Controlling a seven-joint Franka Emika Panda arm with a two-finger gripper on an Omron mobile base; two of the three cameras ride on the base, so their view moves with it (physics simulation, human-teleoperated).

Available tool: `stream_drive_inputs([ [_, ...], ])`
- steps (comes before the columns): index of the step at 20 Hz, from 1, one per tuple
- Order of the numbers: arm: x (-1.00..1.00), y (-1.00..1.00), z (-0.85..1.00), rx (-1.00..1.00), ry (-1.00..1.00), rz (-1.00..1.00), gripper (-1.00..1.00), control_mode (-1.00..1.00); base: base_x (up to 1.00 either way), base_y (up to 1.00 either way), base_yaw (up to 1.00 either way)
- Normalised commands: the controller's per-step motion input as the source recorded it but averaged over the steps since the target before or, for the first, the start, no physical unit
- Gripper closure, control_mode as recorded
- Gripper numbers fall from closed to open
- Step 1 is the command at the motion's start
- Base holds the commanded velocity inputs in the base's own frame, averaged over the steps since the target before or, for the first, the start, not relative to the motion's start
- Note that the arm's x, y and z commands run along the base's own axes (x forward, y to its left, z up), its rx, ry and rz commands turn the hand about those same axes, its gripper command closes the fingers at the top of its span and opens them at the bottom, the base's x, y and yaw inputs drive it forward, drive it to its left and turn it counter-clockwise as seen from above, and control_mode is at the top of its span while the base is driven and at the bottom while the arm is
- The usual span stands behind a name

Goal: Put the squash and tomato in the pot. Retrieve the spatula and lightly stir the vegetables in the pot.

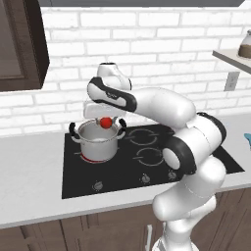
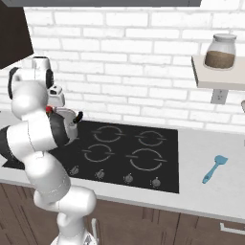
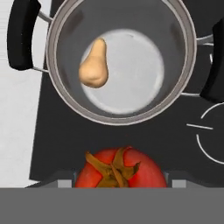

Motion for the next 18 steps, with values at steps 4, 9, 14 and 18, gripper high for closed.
stream_drive_inputs([
  [4, 0.3, 0.06, -0.58, 0.0, 0.0, 0.0, 1.0, -1.0, 0.0, 0.0, 0.0],
  [9, 0.33, 0.14, -0.47, 0.0, -0.08, 0.0, 1.0, -1.0, 0.0, 0.0, 0.0],
  [14, 0.14, 0.05, -0.34, 0.01, -0.07, 0.0, 1.0, -1.0, 0.0, 0.0, 0.0],
  [18, 0.09, 0.0, -0.27, 0.1, -0.08, 0.0, 1.0, -1.0, 0.0, 0.0, 0.0],
])
